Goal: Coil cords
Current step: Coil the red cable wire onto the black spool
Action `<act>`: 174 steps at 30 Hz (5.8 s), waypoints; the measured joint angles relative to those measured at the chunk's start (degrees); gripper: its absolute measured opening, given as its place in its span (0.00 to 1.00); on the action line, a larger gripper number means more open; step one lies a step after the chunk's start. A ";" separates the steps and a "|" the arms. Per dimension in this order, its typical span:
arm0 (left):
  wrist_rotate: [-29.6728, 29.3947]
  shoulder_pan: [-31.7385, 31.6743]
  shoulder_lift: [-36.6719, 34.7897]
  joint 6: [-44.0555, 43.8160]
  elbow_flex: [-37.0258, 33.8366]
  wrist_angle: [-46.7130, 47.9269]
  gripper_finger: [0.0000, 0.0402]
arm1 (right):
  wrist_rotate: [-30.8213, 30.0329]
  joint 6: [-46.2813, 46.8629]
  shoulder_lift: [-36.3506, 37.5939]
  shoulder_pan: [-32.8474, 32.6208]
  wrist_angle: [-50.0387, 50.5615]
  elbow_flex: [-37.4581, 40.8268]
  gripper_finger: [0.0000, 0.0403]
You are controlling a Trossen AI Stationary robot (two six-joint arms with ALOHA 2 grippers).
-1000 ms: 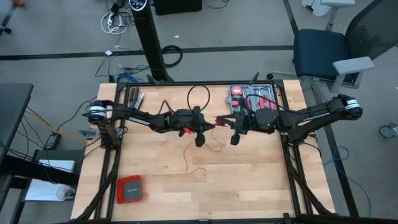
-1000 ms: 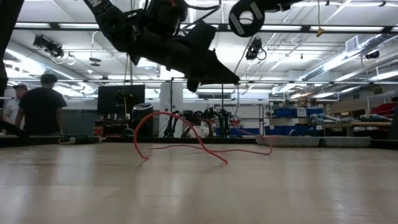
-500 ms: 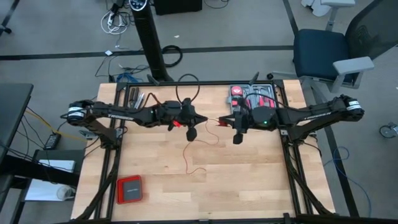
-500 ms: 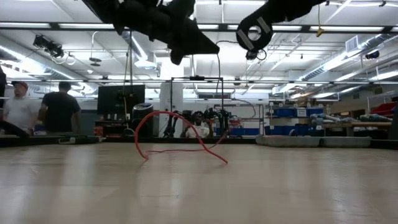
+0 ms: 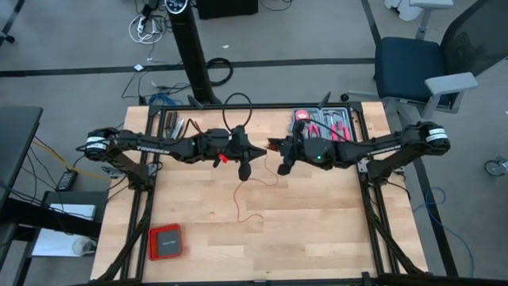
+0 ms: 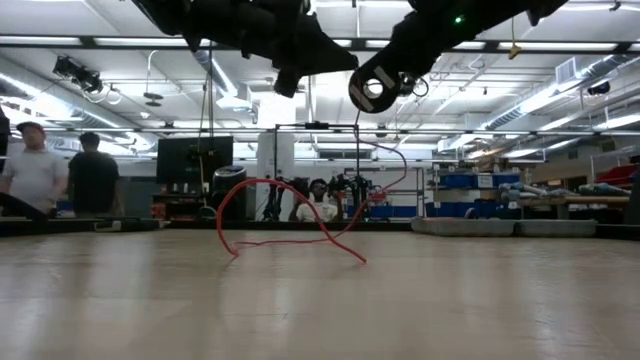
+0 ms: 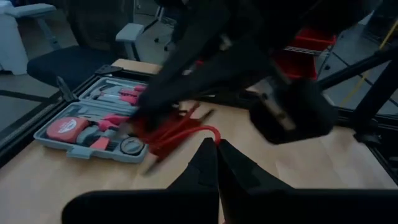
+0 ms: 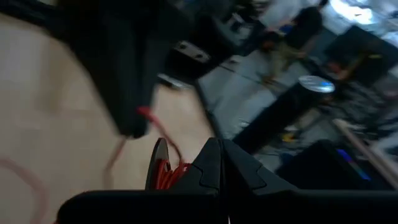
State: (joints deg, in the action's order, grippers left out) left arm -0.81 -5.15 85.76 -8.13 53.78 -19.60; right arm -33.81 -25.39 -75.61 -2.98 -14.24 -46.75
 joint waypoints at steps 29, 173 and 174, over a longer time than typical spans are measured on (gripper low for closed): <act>-1.67 -0.02 0.01 4.93 0.05 -6.97 0.00 | 1.33 5.68 -4.03 2.38 -22.78 0.03 0.00; 5.91 -1.88 3.56 9.91 -0.02 3.64 0.00 | 12.57 13.67 7.23 -2.24 5.99 -0.01 0.00; 6.75 -1.88 3.56 9.37 -0.02 4.01 0.00 | 12.58 14.14 7.20 -2.18 7.77 -0.01 0.00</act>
State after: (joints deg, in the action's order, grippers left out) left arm 5.94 -7.03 89.32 1.24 53.76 -15.59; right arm -21.23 -11.25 -68.40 -5.16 -6.48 -46.76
